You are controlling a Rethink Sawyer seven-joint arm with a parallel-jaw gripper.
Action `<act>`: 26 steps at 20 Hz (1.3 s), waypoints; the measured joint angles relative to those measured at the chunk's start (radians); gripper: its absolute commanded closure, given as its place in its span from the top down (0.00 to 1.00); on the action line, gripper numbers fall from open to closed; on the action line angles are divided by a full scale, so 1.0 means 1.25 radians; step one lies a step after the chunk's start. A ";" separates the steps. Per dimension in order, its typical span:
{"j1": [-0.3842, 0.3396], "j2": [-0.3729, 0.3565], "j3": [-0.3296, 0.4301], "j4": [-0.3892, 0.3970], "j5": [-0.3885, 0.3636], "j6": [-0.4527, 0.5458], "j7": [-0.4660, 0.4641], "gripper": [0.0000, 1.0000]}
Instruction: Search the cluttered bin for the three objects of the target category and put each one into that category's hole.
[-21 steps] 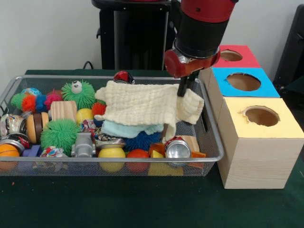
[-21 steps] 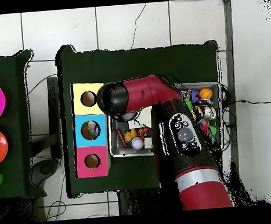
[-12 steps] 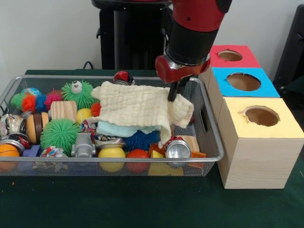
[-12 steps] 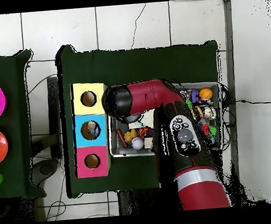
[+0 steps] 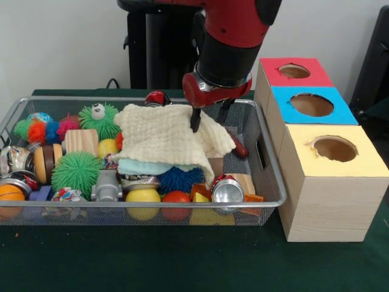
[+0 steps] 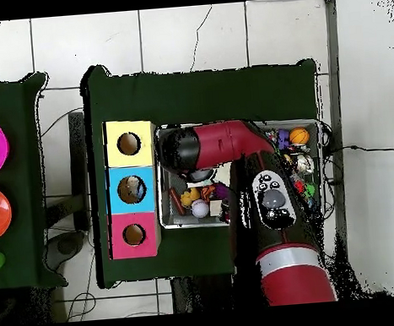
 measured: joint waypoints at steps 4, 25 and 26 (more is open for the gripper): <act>-0.002 0.001 -0.006 -0.002 0.000 0.000 0.000 1.00; -0.144 -0.020 -0.002 -0.010 0.000 -0.030 0.000 1.00; -0.156 -0.028 0.005 -0.009 0.000 -0.030 0.000 1.00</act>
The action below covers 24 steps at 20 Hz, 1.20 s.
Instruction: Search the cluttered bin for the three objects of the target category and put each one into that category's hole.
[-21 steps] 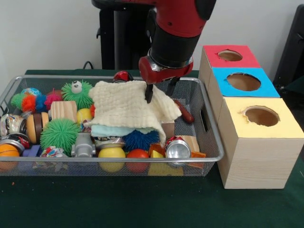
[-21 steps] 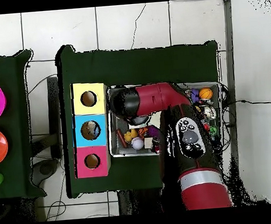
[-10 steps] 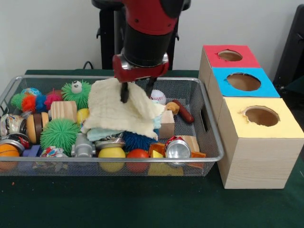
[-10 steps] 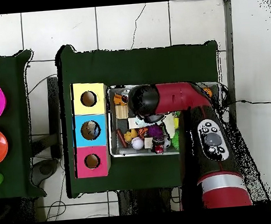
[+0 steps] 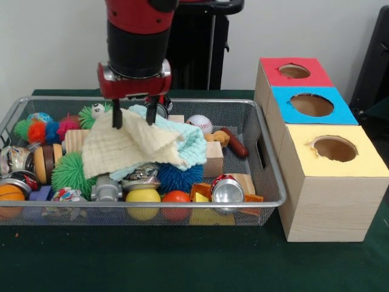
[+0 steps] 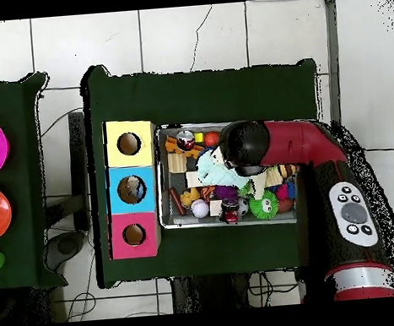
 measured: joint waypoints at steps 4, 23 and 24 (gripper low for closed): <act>-0.034 -0.027 0.022 0.000 0.001 0.000 0.000 1.00; -0.110 -0.051 0.076 -0.047 -0.056 0.002 -0.001 1.00; -0.104 -0.032 0.076 -0.070 -0.083 0.008 -0.001 1.00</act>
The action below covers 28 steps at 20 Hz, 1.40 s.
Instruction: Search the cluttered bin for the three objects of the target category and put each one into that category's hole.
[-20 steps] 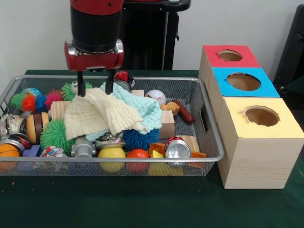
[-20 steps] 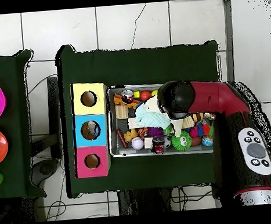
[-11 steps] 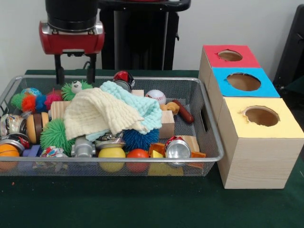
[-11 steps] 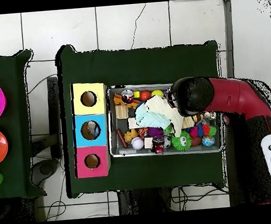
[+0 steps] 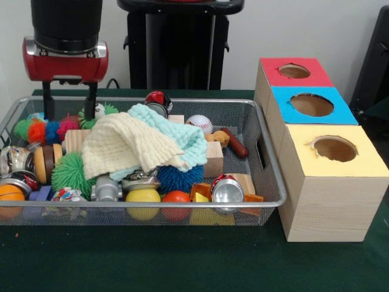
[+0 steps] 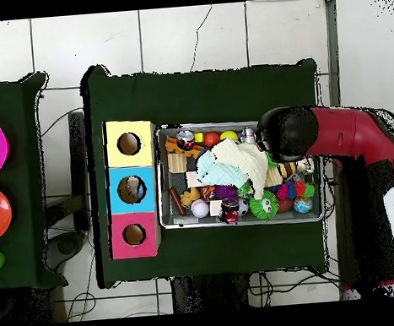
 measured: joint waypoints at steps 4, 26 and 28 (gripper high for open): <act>0.010 0.027 0.000 -0.029 -0.033 0.012 0.000 1.00; 0.101 0.158 -0.028 -0.161 -0.217 0.147 -0.001 1.00; 0.100 0.158 -0.030 -0.161 -0.225 0.147 -0.001 1.00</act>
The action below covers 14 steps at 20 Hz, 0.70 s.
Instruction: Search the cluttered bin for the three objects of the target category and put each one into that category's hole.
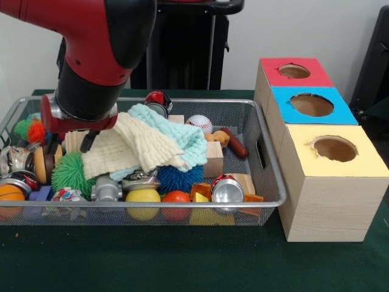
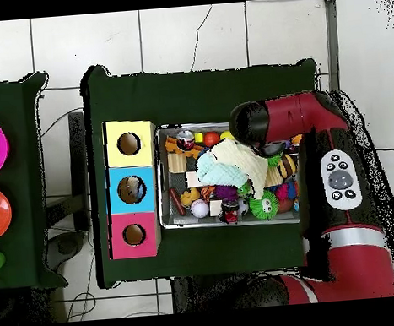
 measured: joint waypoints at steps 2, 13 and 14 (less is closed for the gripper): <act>-0.006 0.000 -0.003 0.000 -0.011 0.000 -0.004 1.00; -0.104 0.003 -0.009 0.004 -0.028 0.000 -0.012 1.00; -0.109 0.004 -0.009 0.004 -0.029 0.000 -0.014 1.00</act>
